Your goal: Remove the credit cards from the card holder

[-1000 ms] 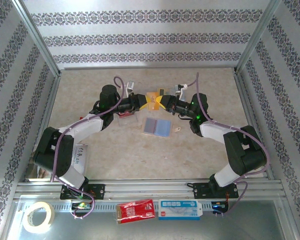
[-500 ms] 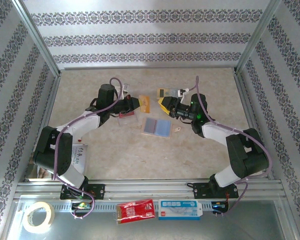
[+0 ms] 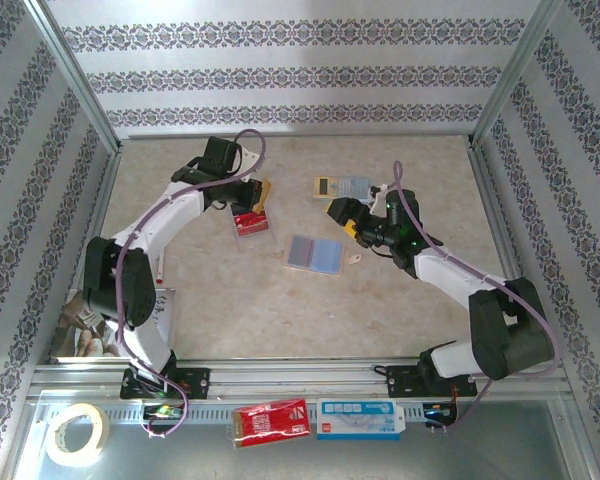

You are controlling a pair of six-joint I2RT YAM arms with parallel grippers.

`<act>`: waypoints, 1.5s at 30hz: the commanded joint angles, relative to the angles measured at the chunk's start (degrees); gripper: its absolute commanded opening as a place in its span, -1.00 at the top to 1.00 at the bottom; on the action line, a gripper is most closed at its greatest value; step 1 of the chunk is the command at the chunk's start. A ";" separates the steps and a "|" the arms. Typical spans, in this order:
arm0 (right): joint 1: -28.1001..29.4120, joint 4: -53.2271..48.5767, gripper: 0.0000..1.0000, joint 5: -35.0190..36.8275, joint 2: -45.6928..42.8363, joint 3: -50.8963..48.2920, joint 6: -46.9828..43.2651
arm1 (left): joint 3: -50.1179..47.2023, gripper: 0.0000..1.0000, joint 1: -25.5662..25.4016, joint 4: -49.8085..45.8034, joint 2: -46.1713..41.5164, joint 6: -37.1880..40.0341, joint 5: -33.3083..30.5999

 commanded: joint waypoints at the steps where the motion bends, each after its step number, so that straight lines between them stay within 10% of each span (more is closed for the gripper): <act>1: -0.87 -3.41 -0.91 1.71 -1.57 -0.52 -3.68 | 4.24 1.00 0.66 -9.83 2.55 12.29 -1.75; 18: -1.30 -2.25 -0.96 -2.71 1.64 1.28 -1.17 | 8.38 1.00 0.53 -22.87 7.75 41.07 4.69; 45: -1.46 -1.75 -0.96 -4.53 5.95 3.40 2.39 | 17.29 1.00 0.49 -32.45 15.33 46.78 1.96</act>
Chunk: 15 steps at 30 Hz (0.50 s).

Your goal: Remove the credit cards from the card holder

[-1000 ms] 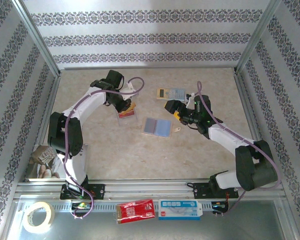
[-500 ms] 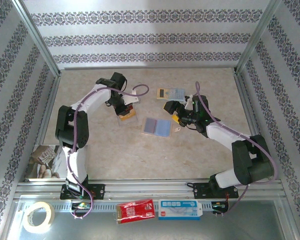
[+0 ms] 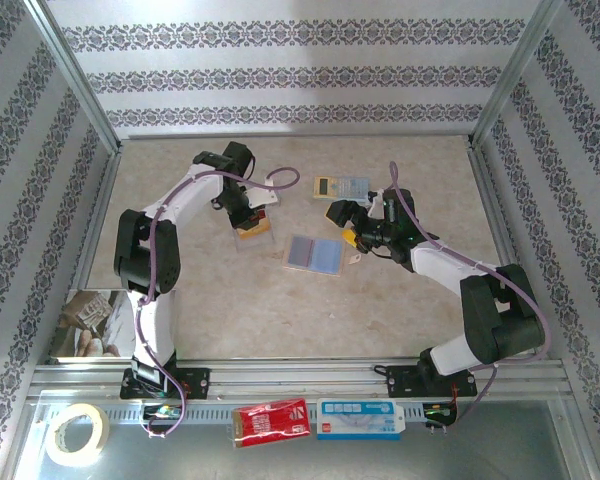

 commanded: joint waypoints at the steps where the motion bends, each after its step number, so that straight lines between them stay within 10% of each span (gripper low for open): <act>1: -0.38 0.87 -0.96 -1.12 0.90 1.87 0.30 | 3.09 1.00 0.50 -5.01 0.52 2.46 1.40; 15: -0.20 0.10 -0.96 -1.75 0.67 1.92 -0.53 | 4.01 1.00 0.47 -4.09 3.22 4.41 -3.03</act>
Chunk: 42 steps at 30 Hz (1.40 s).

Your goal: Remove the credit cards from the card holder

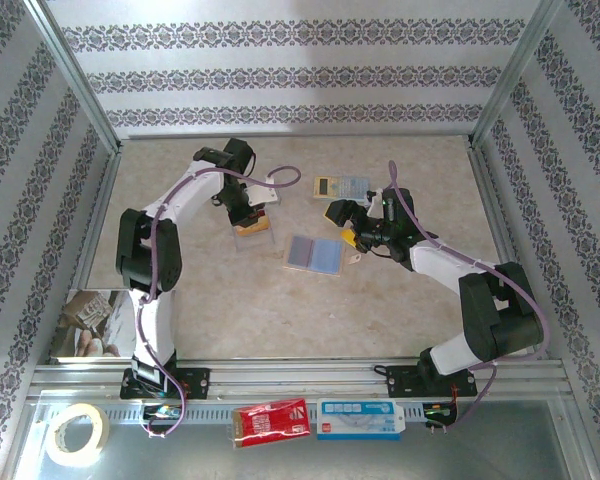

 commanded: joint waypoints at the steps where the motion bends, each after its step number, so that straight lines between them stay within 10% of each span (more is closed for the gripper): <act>1: -0.21 0.13 -0.96 -0.82 -0.04 1.40 -0.45 | 1.49 1.00 0.39 -2.08 2.15 2.08 -1.77; 12: 0.67 -0.27 -0.96 -1.31 1.03 2.46 -1.19 | 0.51 0.39 -0.80 -0.64 2.98 1.70 -5.57; 23: 2.78 -5.12 -0.96 1.16 1.11 3.68 -5.66 | -2.20 0.24 -0.66 4.34 -4.76 -3.37 1.10; 42: 19.28 -39.82 -0.86 36.89 15.68 23.57 -24.55 | -36.48 -0.64 2.13 43.30 -34.11 -49.82 -10.75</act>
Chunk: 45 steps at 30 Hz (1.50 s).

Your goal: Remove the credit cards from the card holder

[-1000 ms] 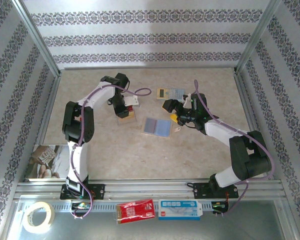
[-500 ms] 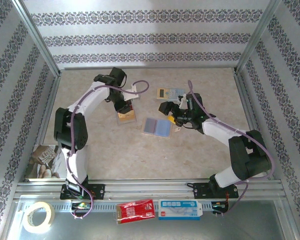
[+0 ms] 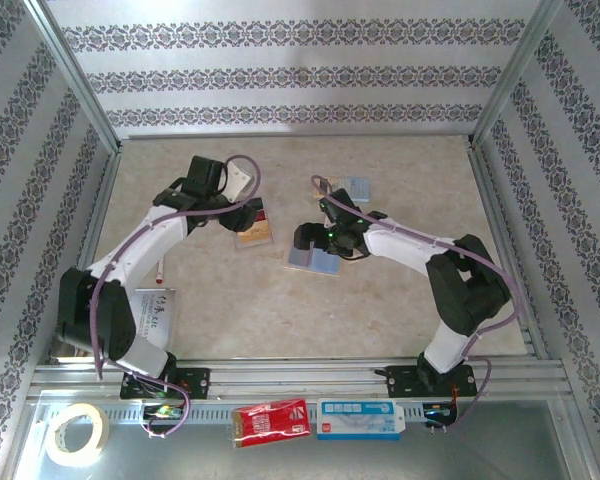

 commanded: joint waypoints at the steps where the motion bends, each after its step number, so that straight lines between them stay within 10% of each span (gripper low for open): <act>1: 2.85 -9.73 -0.85 11.86 3.26 5.04 -4.86 | -4.75 -0.68 2.00 9.94 -4.17 -14.66 -4.85; 8: 8.51 -18.92 -0.85 22.22 11.39 15.23 -8.50 | -13.53 -1.00 4.76 15.63 -11.74 -25.84 -7.33; 30: 4.91 -18.74 -0.55 12.78 17.63 9.08 -7.27 | -16.91 -1.00 5.30 16.44 -12.96 -28.55 -4.59; 45: 2.44 -14.29 -0.18 9.70 14.71 5.86 -6.32 | -18.58 -0.80 4.99 21.54 -6.85 -39.24 13.53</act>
